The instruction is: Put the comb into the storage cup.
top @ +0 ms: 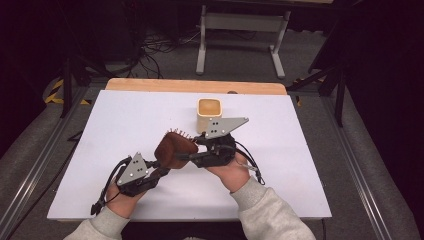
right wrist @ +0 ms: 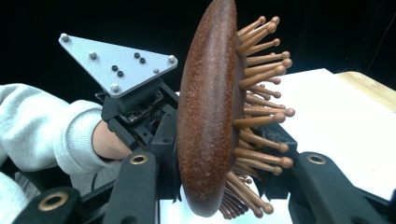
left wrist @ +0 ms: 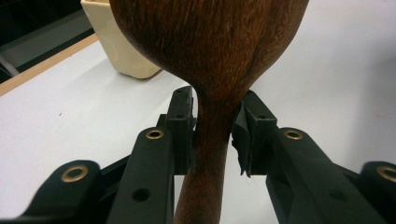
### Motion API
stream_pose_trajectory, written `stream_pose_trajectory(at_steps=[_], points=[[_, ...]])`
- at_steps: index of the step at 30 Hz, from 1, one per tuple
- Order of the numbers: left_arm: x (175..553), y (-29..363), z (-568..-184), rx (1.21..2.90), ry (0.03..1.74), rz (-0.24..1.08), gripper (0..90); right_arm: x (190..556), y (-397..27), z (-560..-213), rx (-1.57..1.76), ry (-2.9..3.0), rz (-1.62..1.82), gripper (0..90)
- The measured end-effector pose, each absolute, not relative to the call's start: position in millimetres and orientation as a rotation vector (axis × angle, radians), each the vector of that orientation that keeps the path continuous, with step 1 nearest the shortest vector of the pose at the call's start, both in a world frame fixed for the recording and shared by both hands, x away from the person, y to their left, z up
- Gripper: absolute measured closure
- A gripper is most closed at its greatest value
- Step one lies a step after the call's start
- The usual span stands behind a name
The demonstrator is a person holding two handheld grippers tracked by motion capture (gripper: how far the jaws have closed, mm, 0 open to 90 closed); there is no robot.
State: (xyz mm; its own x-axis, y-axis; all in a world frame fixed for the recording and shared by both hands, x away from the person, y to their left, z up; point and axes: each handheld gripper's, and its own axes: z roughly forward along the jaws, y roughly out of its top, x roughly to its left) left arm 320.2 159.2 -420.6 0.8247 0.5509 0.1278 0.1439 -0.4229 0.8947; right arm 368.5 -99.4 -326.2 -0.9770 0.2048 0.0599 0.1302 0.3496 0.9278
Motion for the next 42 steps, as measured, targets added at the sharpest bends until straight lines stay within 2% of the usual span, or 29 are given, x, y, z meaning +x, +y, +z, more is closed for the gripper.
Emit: stream_pose_trajectory(at_steps=[3, 6, 7, 12, 15, 21, 42], points=[[322, 162, -421, 1.959, 0.52, 0.486, 58.7, 367, -98, -322, 0.297, 2.517, 1.703, 59.5], [323, 165, -421, 1.925, 0.522, 0.474, 53.5, 367, -98, -319, 0.292, 2.512, 1.699, 59.5], [324, 167, -421, 1.911, 0.525, 0.471, 43.9, 368, -98, -317, 0.29, 2.504, 1.698, 59.5], [329, 173, -422, 1.858, 0.539, 0.461, 20.4, 369, -100, -308, 0.285, 2.487, 1.68, 59.4], [331, 177, -422, 1.832, 0.549, 0.443, 11.2, 369, -101, -302, 0.278, 2.472, 1.664, 59.4], [335, 188, -424, 1.804, 0.57, 0.439, 4.9, 372, -105, -291, 0.28, 2.446, 1.652, 59.2], [340, 214, -425, 1.751, 0.591, 0.461, 2.6, 384, -119, -256, 0.31, 2.358, 1.601, 58.7]])
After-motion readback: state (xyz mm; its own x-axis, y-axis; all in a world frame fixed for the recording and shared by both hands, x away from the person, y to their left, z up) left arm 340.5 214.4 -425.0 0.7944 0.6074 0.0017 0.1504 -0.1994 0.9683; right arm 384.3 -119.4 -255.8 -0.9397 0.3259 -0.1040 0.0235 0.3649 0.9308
